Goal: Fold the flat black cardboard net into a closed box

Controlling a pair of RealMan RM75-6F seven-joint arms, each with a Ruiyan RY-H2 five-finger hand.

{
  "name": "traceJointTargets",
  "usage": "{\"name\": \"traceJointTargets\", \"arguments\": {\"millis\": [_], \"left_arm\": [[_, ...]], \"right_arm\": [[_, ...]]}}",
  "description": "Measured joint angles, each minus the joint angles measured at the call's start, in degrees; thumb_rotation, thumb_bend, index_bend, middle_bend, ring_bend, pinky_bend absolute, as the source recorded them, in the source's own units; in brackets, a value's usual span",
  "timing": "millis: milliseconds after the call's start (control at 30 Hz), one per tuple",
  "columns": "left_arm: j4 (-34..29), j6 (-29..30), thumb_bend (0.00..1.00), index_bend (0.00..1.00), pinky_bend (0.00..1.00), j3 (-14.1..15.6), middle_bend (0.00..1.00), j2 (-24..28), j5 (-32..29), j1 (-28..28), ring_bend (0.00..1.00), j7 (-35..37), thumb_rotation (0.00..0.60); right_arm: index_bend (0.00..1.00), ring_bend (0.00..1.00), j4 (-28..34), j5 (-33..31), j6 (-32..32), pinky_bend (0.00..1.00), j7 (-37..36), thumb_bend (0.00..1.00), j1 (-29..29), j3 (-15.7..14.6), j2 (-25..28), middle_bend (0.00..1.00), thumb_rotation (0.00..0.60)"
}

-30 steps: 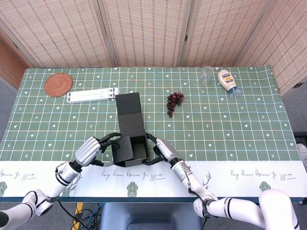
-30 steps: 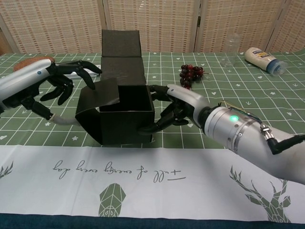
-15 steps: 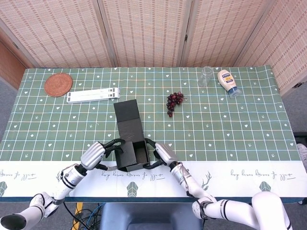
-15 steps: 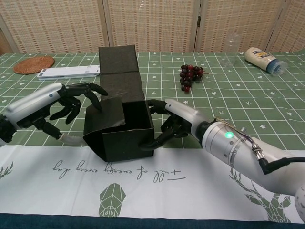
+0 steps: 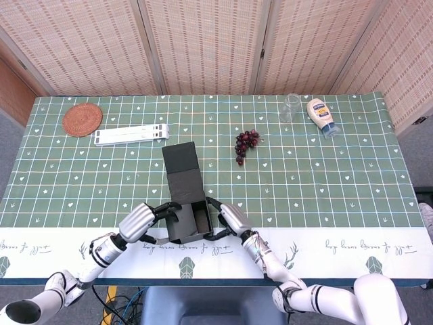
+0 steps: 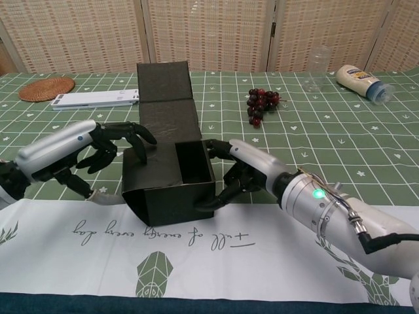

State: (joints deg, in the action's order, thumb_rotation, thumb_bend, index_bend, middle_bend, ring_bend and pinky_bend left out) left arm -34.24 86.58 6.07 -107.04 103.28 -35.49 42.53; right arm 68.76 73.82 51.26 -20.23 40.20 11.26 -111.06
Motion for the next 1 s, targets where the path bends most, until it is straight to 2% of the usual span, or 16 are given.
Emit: {"name": "traceJointTargets", "arguments": {"millis": [200, 600, 767, 800, 833, 1000], "left_arm": [[1.0, 0.6, 0.09, 0.44, 0.89, 0.7, 0.28, -0.1, 1.0, -0.8, 0.71, -2.2, 0.600], [0.2, -0.4, 0.09, 0.48, 0.89, 2.3, 0.32, 1.2, 2.6, -3.1, 0.72, -7.1, 0.600], [-0.6, -0.6, 0.09, 0.52, 0.89, 2.4, 0.35, 1.8, 3.0, -4.1, 0.76, -9.4, 0.600], [-0.6, -0.6, 0.09, 0.53, 0.89, 2.5, 0.36, 1.9, 3.1, -4.2, 0.80, -9.8, 0.600], [-0.7, -0.4, 0.09, 0.53, 0.89, 2.5, 0.36, 2.0, 3.2, -4.4, 0.78, -10.3, 0.600], [-0.9, -0.2, 0.09, 0.54, 0.89, 2.9, 0.37, 2.1, 3.3, -4.4, 0.84, -10.8, 0.600]], "right_arm": [[0.36, 0.93, -0.3, 0.2, -0.3, 1.00, 0.1, 0.41, -0.2, -0.1, -0.2, 0.48, 0.600], [0.36, 0.92, 0.1, 0.7, -0.9, 1.00, 0.5, 0.41, -0.4, -0.3, 0.1, 0.48, 0.600], [0.36, 0.92, 0.3, 0.7, -1.2, 1.00, 0.5, 0.41, -0.5, -0.4, 0.2, 0.48, 0.600], [0.36, 0.92, 0.4, 0.7, -1.2, 1.00, 0.4, 0.41, -0.5, -0.4, 0.3, 0.48, 0.600], [0.36, 0.92, 0.4, 0.8, -1.3, 1.00, 0.4, 0.41, -0.5, -0.4, 0.3, 0.48, 0.600], [0.36, 0.92, 0.6, 0.9, -1.3, 1.00, 0.4, 0.46, -0.6, -0.4, 0.4, 0.48, 0.600]]}}
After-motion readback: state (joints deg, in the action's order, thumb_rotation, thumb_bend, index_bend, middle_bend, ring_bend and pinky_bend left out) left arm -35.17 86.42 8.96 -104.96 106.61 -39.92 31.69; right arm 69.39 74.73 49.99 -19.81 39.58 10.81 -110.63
